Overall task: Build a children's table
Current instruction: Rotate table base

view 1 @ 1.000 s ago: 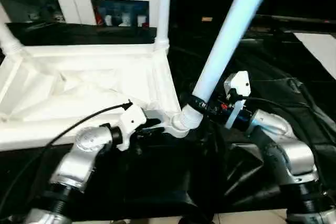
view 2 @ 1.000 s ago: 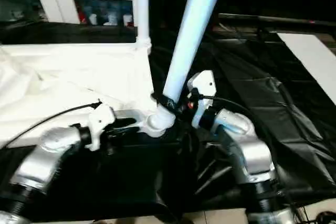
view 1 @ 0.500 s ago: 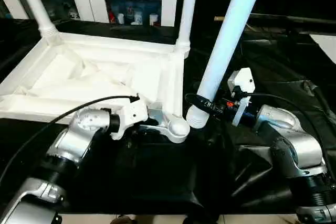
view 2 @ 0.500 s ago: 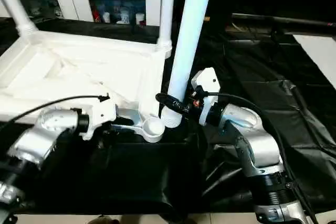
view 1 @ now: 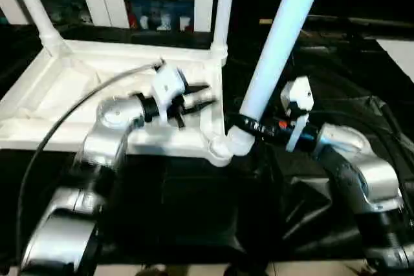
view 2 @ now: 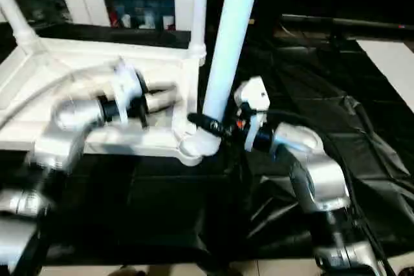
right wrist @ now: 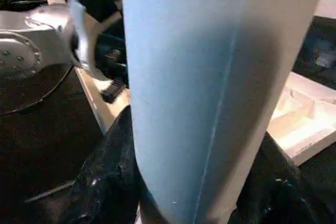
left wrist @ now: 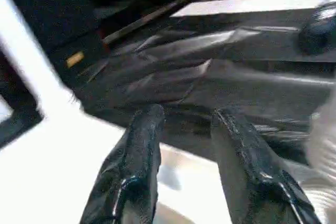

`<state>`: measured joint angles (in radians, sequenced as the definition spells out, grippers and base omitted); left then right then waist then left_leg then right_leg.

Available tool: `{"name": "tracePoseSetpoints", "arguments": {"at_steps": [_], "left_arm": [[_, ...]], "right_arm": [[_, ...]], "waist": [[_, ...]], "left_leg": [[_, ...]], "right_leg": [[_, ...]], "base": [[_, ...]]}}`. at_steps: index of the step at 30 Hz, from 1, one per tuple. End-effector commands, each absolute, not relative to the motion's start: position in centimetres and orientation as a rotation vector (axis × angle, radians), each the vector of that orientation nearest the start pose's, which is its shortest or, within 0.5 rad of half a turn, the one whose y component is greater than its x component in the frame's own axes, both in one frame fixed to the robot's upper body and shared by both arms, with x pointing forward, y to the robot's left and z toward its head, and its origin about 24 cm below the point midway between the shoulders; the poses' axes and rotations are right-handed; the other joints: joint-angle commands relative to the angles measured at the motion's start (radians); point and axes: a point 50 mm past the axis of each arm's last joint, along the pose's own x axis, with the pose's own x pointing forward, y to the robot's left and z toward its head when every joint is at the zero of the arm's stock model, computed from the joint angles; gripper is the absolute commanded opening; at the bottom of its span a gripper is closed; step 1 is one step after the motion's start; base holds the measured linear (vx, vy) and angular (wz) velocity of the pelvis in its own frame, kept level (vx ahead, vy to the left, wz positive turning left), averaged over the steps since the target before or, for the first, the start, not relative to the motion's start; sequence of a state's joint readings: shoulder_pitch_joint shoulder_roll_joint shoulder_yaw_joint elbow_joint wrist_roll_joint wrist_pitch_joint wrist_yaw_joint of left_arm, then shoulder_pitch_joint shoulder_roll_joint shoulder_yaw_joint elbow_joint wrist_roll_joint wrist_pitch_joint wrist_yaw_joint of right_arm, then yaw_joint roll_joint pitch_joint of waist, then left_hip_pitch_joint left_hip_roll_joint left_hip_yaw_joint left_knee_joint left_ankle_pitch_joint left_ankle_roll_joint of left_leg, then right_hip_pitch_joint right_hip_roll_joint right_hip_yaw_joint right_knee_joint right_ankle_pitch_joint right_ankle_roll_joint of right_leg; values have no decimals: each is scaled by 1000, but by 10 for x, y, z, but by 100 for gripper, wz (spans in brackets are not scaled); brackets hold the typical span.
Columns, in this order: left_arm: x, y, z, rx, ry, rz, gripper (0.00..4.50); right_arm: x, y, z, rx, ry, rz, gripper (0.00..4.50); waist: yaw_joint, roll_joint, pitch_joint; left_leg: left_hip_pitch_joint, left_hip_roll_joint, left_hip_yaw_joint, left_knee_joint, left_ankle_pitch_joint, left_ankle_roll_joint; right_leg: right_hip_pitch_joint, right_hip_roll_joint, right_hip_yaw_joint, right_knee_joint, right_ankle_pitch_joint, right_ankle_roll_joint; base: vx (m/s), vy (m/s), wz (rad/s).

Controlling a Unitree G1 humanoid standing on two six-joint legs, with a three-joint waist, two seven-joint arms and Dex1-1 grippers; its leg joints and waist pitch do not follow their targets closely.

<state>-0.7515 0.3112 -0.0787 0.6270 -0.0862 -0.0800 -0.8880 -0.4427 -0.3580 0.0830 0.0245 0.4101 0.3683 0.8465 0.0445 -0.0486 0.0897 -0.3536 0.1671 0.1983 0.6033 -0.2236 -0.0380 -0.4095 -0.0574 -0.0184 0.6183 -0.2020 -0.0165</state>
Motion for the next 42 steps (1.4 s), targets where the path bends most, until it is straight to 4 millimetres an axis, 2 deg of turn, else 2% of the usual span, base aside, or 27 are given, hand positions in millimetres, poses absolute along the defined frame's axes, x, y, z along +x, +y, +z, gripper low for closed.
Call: {"name": "tracePoseSetpoints", "arguments": {"at_steps": [1,5,7,9,10,11,14,17,21,26,27,29,31,33,38,42], "left_arm": [[369,133,140,286,-68,-933,177],[373,134,140,315,-38,-979,177],[371,133,133,377,17,-1053,177],[365,131,124,405,77,-1153,177],[363,129,116,397,105,-1165,177],[361,127,110,381,121,-1166,177],[355,124,97,361,142,-1174,177],[349,126,88,416,178,-1219,177],[344,133,90,419,184,-1272,177],[335,142,90,504,221,-1386,177],[334,146,89,506,249,-1405,195],[335,148,91,481,272,-1404,195],[334,152,90,527,303,-1410,223],[333,153,87,580,306,-1412,231],[336,150,78,625,323,-1368,236],[342,149,75,616,350,-1347,236]], "right_arm": [[306,-130,136,0,-25,1049,181],[308,-129,135,4,-22,1053,181],[308,-128,135,4,-20,1058,181],[307,-127,135,5,-18,1060,181],[307,-128,134,3,-16,1061,181],[305,-128,133,3,-14,1060,181],[303,-129,132,2,-11,1056,181],[302,-130,132,0,-8,1054,181],[302,-131,132,-9,-7,1057,181],[302,-131,133,-22,-1,1073,181],[303,-131,133,-24,0,1075,181],[302,-131,133,-25,1,1078,181],[302,-132,133,-30,4,1081,181],[301,-133,133,-35,8,1083,181],[300,-133,131,-44,15,1086,181],[299,-133,131,-45,14,1087,181]], "waist": [[8,-9,-78],[19,-13,-83],[22,-13,-77],[24,-13,-74],[24,-4,-73],[22,-1,-70],[22,-5,-69],[19,-3,-70],[16,-10,-72],[15,-10,-72],[14,-9,-73],[15,-7,-72],[15,-6,-74],[15,-4,-75],[15,-6,-79],[16,-4,-73]], "left_leg": [[6,57,-22,-55,79,127],[6,54,-20,-45,144,163],[2,55,-20,-46,132,168],[4,59,-21,-51,94,151],[4,60,-22,-51,87,144],[5,62,-22,-53,64,129],[3,63,-22,-55,34,109],[3,63,-24,-56,23,104],[4,63,-22,-57,25,98],[4,62,-21,-57,40,103],[6,62,-20,-57,32,100],[6,63,-20,-58,26,93],[6,63,-21,-57,24,88],[6,63,-21,-57,28,88],[3,60,-19,-53,47,95],[7,60,-20,-56,6,81]], "right_leg": [[59,-81,43,-36,126,-306],[55,-79,42,-22,231,-331],[55,-82,42,-24,216,-326],[54,-86,42,-30,146,-317],[52,-86,43,-29,138,-318],[51,-86,43,-32,122,-320],[55,-87,44,-34,120,-327],[56,-86,45,-36,115,-315],[57,-86,45,-35,107,-315],[53,-85,45,-33,108,-308],[53,-85,45,-34,94,-306],[52,-86,45,-35,80,-307],[53,-87,45,-34,80,-308],[54,-86,45,-34,88,-305],[56,-83,45,-31,135,-312],[53,-84,45,-40,79,-309]], "base": [[0,0,0],[0,0,0],[0,0,0],[0,0,0],[0,0,0],[0,0,0],[0,0,0],[0,0,0],[0,0,0],[0,0,0],[0,0,0],[0,0,0],[0,0,0],[0,0,0],[0,0,0],[0,0,0]]}}
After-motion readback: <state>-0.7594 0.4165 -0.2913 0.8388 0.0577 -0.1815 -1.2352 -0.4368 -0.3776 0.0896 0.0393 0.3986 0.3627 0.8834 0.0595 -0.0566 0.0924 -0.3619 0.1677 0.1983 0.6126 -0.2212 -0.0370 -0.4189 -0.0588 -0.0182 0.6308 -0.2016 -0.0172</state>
